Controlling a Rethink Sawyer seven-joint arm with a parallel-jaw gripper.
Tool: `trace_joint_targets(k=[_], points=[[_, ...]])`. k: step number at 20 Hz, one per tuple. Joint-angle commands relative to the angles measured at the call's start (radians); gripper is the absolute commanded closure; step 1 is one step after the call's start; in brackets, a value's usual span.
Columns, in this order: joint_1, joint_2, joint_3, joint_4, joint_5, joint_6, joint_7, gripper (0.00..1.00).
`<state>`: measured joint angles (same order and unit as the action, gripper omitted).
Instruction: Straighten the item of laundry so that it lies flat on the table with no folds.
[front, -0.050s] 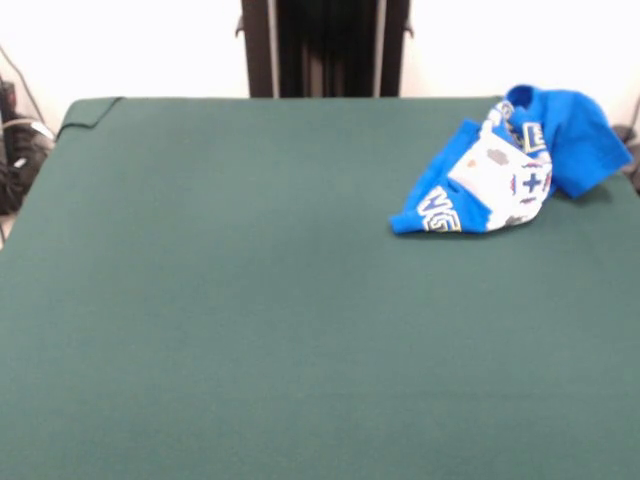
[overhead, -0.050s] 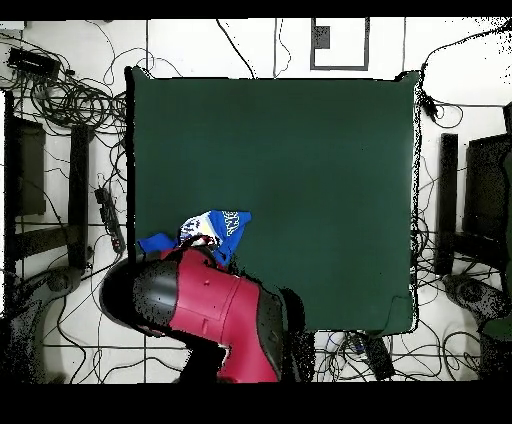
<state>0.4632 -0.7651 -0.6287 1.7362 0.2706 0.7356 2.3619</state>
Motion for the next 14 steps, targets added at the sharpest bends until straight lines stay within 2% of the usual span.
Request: trace_joint_targets(k=[1,6,9,14], points=[[0.043,0.052,0.014,-0.004,0.066,-0.108,0.355,0.0],[0.022,0.036,0.106,0.083,0.176,-0.271,0.374,0.0],[0.056,0.077,0.072,0.062,0.163,-0.233,0.379,0.0],[0.071,0.148,0.071,0.077,0.176,-0.288,0.402,0.0]])
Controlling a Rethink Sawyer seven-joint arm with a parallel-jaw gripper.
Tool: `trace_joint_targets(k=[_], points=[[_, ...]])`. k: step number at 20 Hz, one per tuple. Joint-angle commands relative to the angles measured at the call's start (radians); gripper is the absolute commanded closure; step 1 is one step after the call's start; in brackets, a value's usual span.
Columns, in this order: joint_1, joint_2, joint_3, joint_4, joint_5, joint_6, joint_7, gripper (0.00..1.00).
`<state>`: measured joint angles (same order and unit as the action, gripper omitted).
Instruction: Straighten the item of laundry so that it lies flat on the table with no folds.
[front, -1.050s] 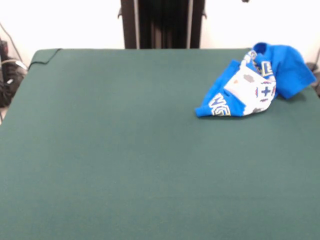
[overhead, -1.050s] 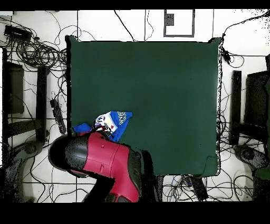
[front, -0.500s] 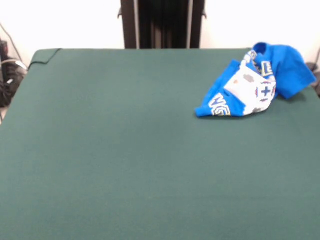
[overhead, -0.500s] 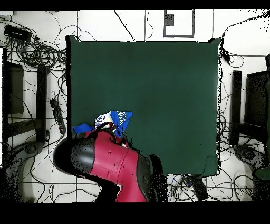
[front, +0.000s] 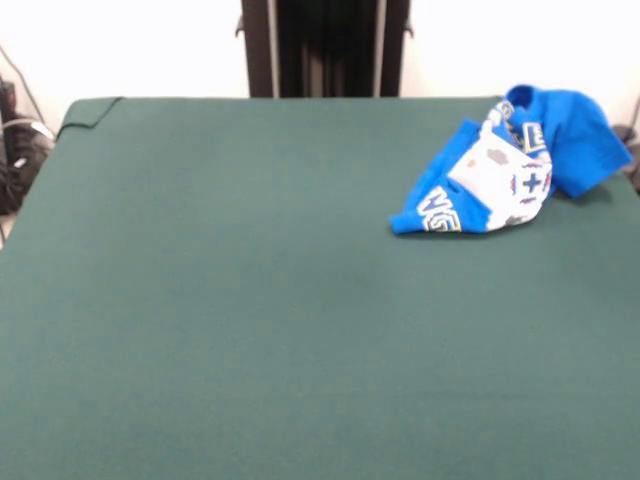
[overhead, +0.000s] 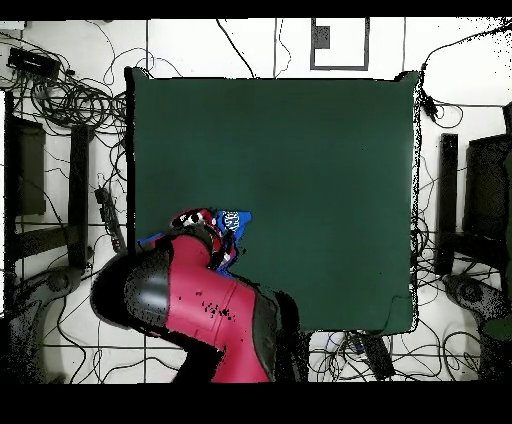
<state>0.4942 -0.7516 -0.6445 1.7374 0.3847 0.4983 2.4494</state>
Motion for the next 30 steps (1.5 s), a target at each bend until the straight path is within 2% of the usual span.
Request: trace_joint_targets(k=[1,9,15,21,30], points=[[0.038,0.137,0.093,0.08,0.065,-0.063,0.313,0.0],[0.078,0.21,0.105,0.061,0.099,-0.096,0.354,0.0],[0.085,0.256,0.133,0.055,0.137,-0.17,0.357,0.0],[0.037,0.235,0.163,0.068,0.125,-0.22,0.271,0.0],[0.026,0.217,0.161,0.085,0.136,-0.206,0.277,0.0]])
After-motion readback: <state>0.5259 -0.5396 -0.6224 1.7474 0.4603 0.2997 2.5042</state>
